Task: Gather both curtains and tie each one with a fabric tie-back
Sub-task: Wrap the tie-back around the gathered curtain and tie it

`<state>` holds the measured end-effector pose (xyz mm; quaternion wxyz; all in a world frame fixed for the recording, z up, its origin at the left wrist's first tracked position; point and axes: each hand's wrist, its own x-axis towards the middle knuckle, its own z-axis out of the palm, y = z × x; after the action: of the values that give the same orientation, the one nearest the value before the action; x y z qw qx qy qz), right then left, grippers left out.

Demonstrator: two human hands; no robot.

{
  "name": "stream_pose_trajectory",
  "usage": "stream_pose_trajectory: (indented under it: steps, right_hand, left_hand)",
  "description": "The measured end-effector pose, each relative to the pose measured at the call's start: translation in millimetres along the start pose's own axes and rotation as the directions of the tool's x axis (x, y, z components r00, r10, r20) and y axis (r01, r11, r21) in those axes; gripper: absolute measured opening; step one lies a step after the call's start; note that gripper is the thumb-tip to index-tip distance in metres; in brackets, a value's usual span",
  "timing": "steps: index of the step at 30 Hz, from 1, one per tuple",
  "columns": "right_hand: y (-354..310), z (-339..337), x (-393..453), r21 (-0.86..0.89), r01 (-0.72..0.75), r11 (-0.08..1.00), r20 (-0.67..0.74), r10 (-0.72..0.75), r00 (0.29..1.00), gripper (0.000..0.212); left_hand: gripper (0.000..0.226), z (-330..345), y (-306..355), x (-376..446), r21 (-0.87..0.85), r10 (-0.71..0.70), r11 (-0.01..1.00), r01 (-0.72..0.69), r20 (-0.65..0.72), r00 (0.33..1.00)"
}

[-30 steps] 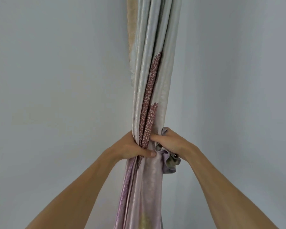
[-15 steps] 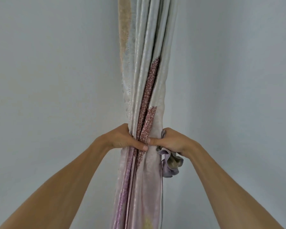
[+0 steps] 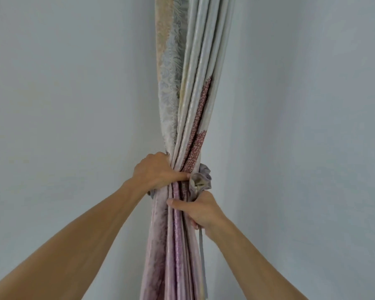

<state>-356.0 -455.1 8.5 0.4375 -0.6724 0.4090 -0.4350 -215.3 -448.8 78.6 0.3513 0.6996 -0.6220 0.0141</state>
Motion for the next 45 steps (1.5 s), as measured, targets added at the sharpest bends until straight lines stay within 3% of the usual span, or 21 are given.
stream_pose_trajectory:
  steps: [3,6,10,14,17,22,25,27,29,30,32,34,36,37,39,41,43,44,45]
  right_hand:
    - [6,23,3,-0.073,0.093,0.993,-0.151,-0.103,0.983,0.034]
    - [9,25,8,-0.162,0.095,0.982,-0.233,-0.132,0.963,0.029]
    - [9,31,9,-0.214,0.070,0.974,-0.266,-0.128,0.955,0.040]
    - [6,43,4,-0.237,0.125,0.963,-0.251,-0.185,0.950,0.038]
    - [9,50,-5,-0.212,0.186,0.959,-0.215,-0.231,0.949,0.039]
    - [7,76,-14,-0.225,0.182,0.957,-0.209,-0.230,0.951,0.043]
    - [0,79,-11,-0.233,0.186,0.954,-0.222,-0.239,0.945,0.040]
    - [-2,82,-9,-0.246,0.197,0.949,-0.227,-0.254,0.940,0.036]
    - [-4,90,-10,-0.259,0.195,0.946,-0.218,-0.254,0.942,0.032]
    - [-5,94,-10,-0.259,0.193,0.946,-0.215,-0.251,0.944,0.030]
    - [-6,98,-10,-0.265,0.181,0.947,-0.221,-0.242,0.945,0.029]
    - [-7,97,-7,-0.284,0.155,0.946,-0.235,-0.226,0.945,0.027]
    - [-8,93,-5,-0.302,0.114,0.946,-0.249,-0.194,0.949,0.028]
    - [-8,90,-4,-0.305,0.093,0.948,-0.250,-0.173,0.953,0.029]
    - [-9,81,-7,-0.303,0.080,0.949,-0.231,-0.155,0.960,0.030]
    - [-10,69,-17,-0.226,0.108,0.968,-0.220,-0.159,0.962,0.032]
    - [-9,49,-30,-0.061,0.121,0.991,-0.235,-0.132,0.963,0.048]
    - [-7,39,-36,0.036,0.117,0.992,-0.223,-0.106,0.969,0.055]
    - [-5,29,-41,0.129,0.096,0.987,-0.209,-0.067,0.976,0.057]
  left_hand:
    - [0.054,-13,-15,-5,-0.136,0.071,0.990,-0.039,0.237,0.969]
    - [0.045,-23,-46,-12,-0.392,0.023,0.910,0.136,0.375,0.927]
    - [0.034,-20,-75,-23,-0.530,-0.185,0.795,0.294,0.250,0.950]
    - [0.028,-21,-93,-34,-0.609,-0.330,0.691,0.389,0.212,0.920]
    - [0.027,-24,-103,-43,-0.630,-0.386,0.673,0.387,0.147,0.911]
    - [0.041,-30,-132,-69,-0.767,-0.528,0.495,0.408,0.108,0.842]
    - [0.030,-30,-136,-72,-0.746,-0.525,0.545,0.383,0.052,0.849]
    - [0.028,-32,-138,-73,-0.613,-0.464,0.721,0.325,-0.078,0.882]
    - [0.044,-37,-141,-82,-0.254,-0.340,0.925,0.284,-0.214,0.916]
    - [0.051,-40,-142,-86,-0.075,-0.287,0.958,0.277,-0.238,0.928]
    - [0.063,-41,-142,-94,0.108,-0.241,0.954,0.279,-0.272,0.932]
    - [0.065,-43,-137,-102,0.117,-0.212,0.957,0.266,-0.345,0.914]
    - [0.041,-44,-130,-114,0.209,-0.147,0.947,0.245,-0.397,0.906]
    - [0.028,-42,-125,-118,0.351,-0.083,0.910,0.221,-0.368,0.926]
    - [0.023,-37,-108,-127,0.554,-0.020,0.824,0.123,-0.189,0.982]
    - [0.023,-22,-92,-126,0.423,-0.064,0.902,0.084,-0.063,0.996]
    - [0.028,-4,-68,-121,-0.080,-0.136,0.987,0.137,0.024,0.990]
    - [0.029,4,-56,-118,-0.384,-0.196,0.896,0.222,0.105,0.975]
    - [0.029,12,-42,-116,-0.604,-0.241,0.729,0.322,0.213,0.947]
